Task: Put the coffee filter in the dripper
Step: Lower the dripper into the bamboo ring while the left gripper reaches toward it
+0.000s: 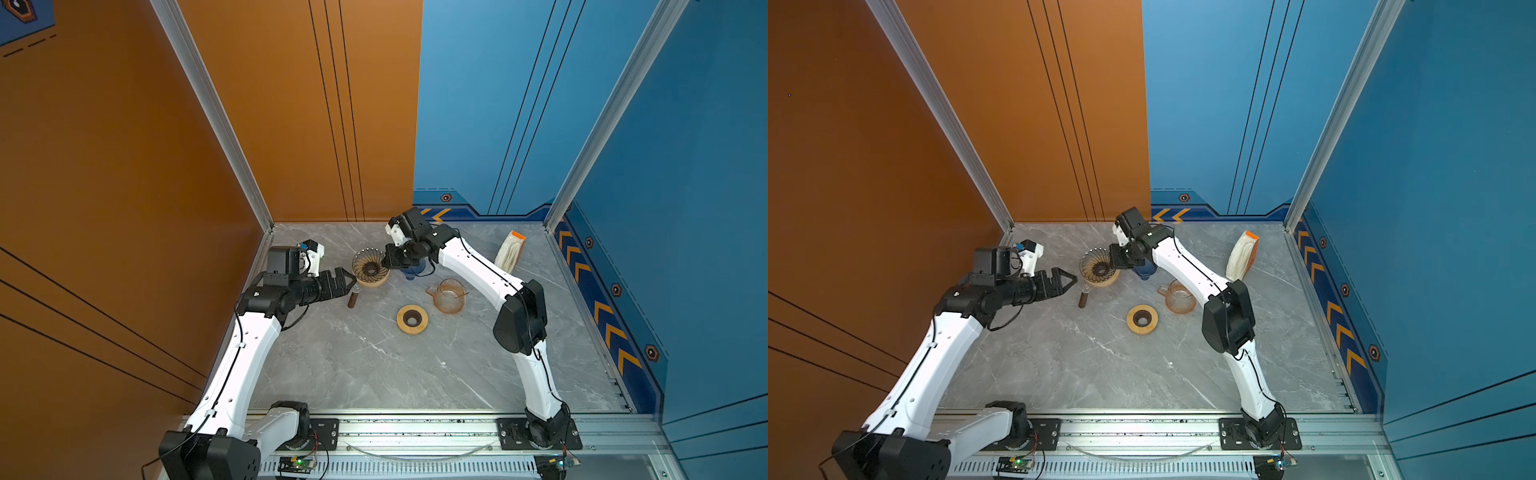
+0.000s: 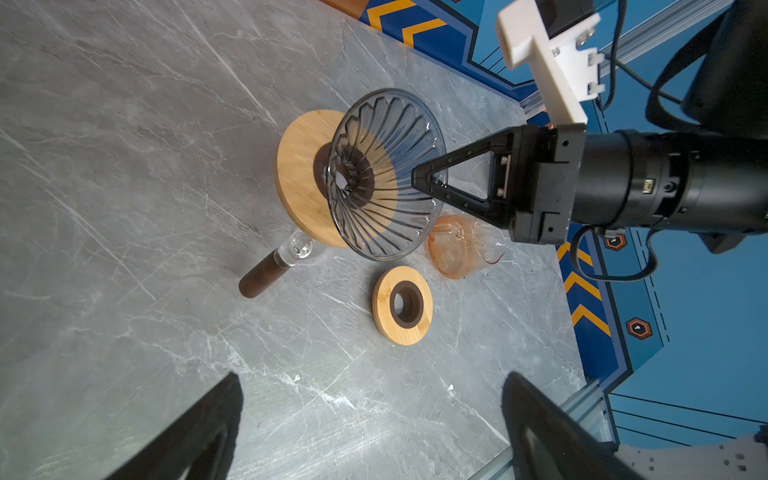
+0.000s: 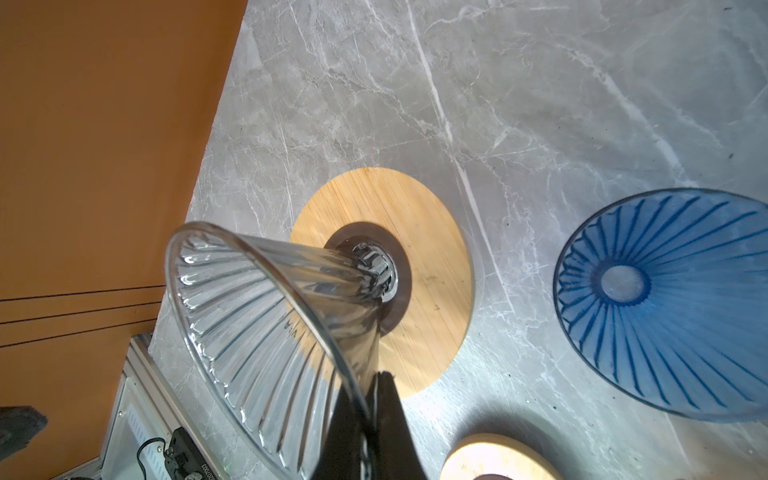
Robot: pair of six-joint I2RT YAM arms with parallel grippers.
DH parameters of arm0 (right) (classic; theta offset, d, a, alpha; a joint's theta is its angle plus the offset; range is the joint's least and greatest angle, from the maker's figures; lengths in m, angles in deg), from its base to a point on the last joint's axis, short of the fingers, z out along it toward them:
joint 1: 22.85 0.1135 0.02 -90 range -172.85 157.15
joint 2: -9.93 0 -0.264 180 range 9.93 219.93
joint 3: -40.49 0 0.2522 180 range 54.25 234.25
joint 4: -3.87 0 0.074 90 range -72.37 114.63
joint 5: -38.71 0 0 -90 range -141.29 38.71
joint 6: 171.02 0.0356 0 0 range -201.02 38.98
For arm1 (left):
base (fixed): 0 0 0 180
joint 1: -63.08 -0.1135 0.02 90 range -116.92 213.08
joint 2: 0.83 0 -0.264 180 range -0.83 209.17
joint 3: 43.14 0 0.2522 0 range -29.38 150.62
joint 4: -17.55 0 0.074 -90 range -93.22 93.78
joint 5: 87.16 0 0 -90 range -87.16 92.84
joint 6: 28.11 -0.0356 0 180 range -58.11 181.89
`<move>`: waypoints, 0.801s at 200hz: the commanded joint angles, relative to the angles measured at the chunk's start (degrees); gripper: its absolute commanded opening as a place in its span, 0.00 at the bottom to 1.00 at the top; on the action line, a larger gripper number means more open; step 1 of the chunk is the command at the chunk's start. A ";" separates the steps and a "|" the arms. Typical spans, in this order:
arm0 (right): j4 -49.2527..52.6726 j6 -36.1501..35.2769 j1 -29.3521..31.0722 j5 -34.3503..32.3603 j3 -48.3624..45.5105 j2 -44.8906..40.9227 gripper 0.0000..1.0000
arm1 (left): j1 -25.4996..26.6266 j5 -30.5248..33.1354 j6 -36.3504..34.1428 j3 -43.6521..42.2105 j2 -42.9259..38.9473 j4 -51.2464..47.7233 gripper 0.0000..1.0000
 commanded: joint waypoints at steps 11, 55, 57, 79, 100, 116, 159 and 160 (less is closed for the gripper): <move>7.11 0.32 0.96 -1.18 0.66 1.03 0.00 | -0.58 -1.11 -1.06 -0.52 0.39 -0.80 0.98; 10.44 2.64 0.89 0.37 1.76 1.36 0.00 | -0.58 -1.17 -1.31 -0.22 0.88 -0.77 0.98; 10.68 2.73 0.89 0.61 1.77 1.28 0.00 | -0.61 -1.28 -1.32 -0.20 0.88 -0.82 0.98; 13.09 3.41 0.98 1.69 1.78 0.64 0.00 | -0.62 -1.38 -1.58 -0.14 0.94 -0.81 0.98; 14.52 3.64 0.98 1.44 1.75 -0.05 0.00 | -0.75 -1.60 -1.77 0.09 1.56 -0.83 0.98; 14.96 3.90 0.82 2.23 1.75 -0.35 0.00 | -0.76 -1.96 -1.77 0.37 2.09 -0.83 0.98; 20.37 3.12 0.72 4.10 3.23 -0.66 0.00 | -0.85 -2.30 -2.03 0.81 2.21 -0.78 0.98; 20.51 3.07 0.72 3.97 3.22 -0.73 0.00 | -0.85 -2.30 -2.03 0.85 2.20 -0.76 0.98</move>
